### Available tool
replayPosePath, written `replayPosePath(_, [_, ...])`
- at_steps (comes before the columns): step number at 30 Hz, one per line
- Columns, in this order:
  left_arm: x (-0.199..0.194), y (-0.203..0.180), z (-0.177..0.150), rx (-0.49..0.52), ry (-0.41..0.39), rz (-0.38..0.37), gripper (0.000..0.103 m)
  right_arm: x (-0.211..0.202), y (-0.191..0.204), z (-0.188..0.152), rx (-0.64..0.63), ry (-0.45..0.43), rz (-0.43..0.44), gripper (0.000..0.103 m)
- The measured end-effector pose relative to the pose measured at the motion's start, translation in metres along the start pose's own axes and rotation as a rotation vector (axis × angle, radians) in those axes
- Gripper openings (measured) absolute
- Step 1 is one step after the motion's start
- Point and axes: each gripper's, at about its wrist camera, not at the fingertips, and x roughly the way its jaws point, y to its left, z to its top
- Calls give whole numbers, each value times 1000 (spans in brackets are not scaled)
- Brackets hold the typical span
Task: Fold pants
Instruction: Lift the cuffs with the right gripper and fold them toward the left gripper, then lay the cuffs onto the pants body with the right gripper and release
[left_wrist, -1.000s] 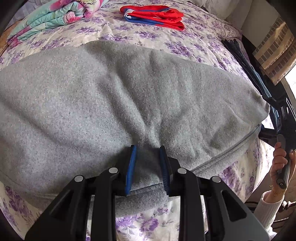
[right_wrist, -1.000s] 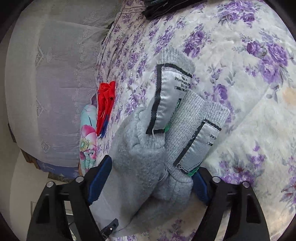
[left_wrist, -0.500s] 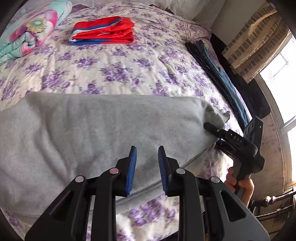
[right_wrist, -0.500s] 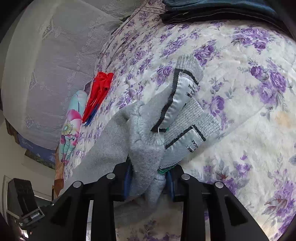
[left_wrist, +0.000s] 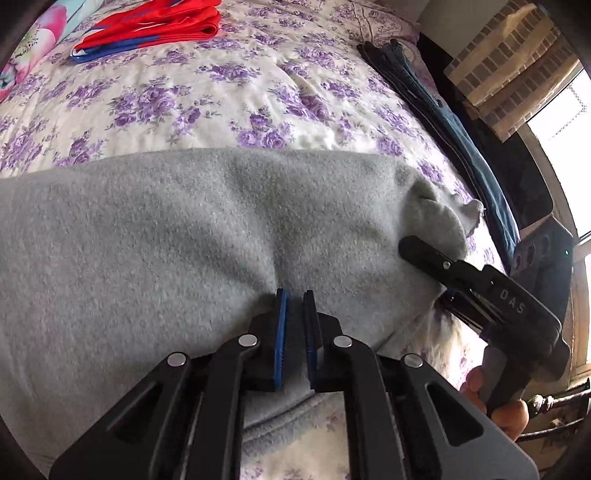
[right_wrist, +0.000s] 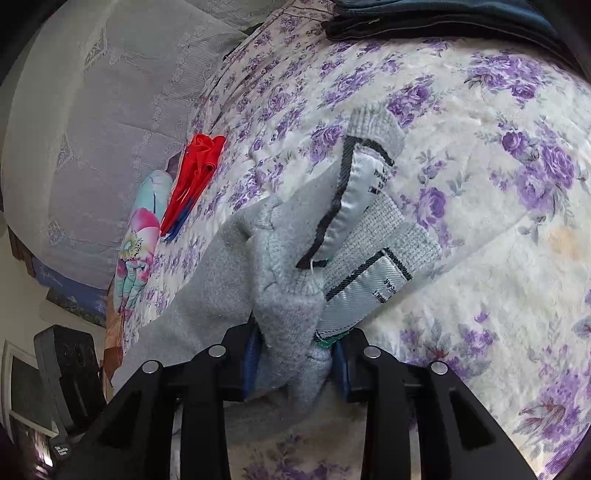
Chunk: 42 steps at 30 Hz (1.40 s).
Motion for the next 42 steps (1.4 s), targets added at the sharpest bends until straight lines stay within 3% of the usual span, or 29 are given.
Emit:
replayPosePath(12, [3,2,-7,22,-19,-17,8,0,23,-2,-76,-20,-109,35])
replayPosePath(16, [-29,23,-19,-14,-45,-54,8,-10,45,-3,-164,-72,-175,30])
replayPosePath(18, [-60,47,-24,-42,-92,-47,8,-17,71,-5,-270,-117,-243,29])
replayPosePath(22, [-116,130,-38,-186,-151,141,8,-17,114,-11,-440,-177,-375,29])
replayPosePath(26, [-147,217,-64,-360,-161,156,8,-18,151,-16,-549,-191,-390,29])
replayPosePath(28, [-148,246,-72,-415,-147,92,6,-17,174,-22,-613,-187,-384,29])
replayPosePath(29, [-147,253,-74,-431,-145,46,6,-15,186,-27,-652,-181,-378,29])
replayPosePath(31, [-144,258,-76,-436,-144,36,6,-9,211,-40,-746,-160,-359,29])
replayPosePath(36, [-139,246,-71,-400,-141,107,6,15,264,-85,-965,-44,-271,29])
replayPosePath(42, [-139,248,-73,-412,-143,106,6,78,272,-134,-1067,153,-255,29])
